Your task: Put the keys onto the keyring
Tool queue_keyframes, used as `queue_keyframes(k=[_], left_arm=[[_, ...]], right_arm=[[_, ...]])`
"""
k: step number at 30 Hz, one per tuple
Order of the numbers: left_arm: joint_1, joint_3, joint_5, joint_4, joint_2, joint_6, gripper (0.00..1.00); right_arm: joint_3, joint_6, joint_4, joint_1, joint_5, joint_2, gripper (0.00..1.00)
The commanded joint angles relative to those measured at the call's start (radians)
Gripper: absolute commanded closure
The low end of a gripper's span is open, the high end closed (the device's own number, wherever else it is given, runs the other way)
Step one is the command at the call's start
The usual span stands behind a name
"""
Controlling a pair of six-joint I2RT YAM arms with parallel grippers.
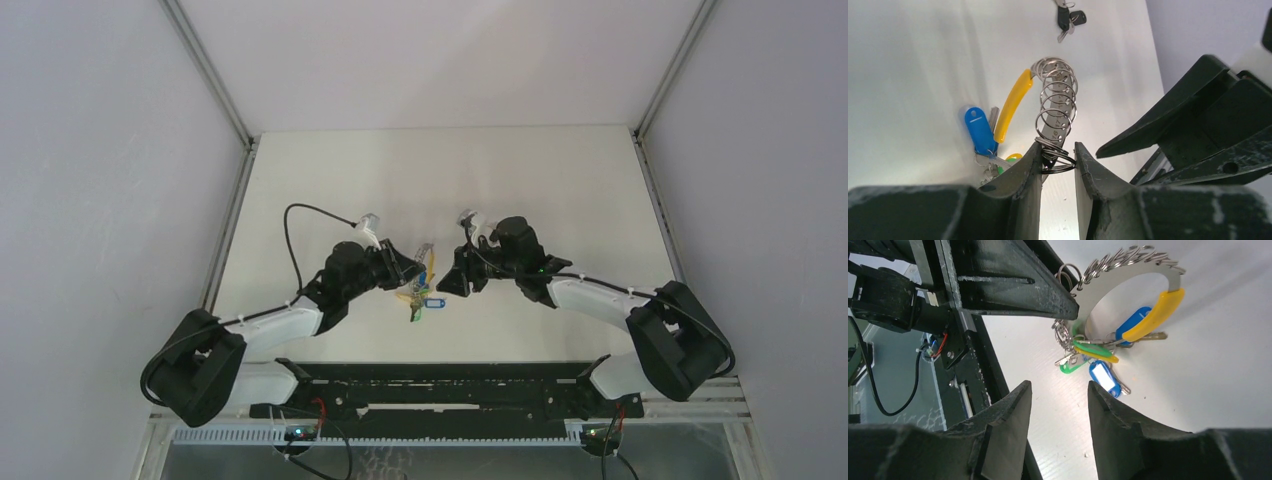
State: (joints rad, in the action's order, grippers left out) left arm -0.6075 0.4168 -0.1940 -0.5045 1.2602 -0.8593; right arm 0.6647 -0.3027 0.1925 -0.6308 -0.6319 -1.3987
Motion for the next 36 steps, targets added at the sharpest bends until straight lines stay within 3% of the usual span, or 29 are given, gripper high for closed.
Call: queue_keyframes(k=[1, 15, 26, 31, 36], left_arm=[[-0.013, 0.084, 0.022, 0.093, -0.062, 0.084, 1.00], [-0.012, 0.077, 0.092, 0.096, -0.079, -0.101, 1.00], [-0.012, 0.068, 0.107, 0.080, -0.101, -0.172, 1.00], [-0.012, 0.072, 0.122, 0.086, -0.114, -0.186, 1.00], [-0.012, 0.067, 0.158, 0.117, -0.143, -0.203, 1.00]], right_arm=[[-0.016, -0.030, 0.154, -0.004, 0.013, 0.008, 0.53], [-0.044, -0.154, 0.430, -0.046, 0.010, -0.122, 0.41], [-0.054, -0.133, 0.629, -0.044, -0.060, -0.255, 0.29], [-0.054, -0.104, 0.677, -0.034, -0.093, -0.279, 0.29], [-0.053, -0.144, 0.681, -0.021, -0.101, -0.245, 0.40]])
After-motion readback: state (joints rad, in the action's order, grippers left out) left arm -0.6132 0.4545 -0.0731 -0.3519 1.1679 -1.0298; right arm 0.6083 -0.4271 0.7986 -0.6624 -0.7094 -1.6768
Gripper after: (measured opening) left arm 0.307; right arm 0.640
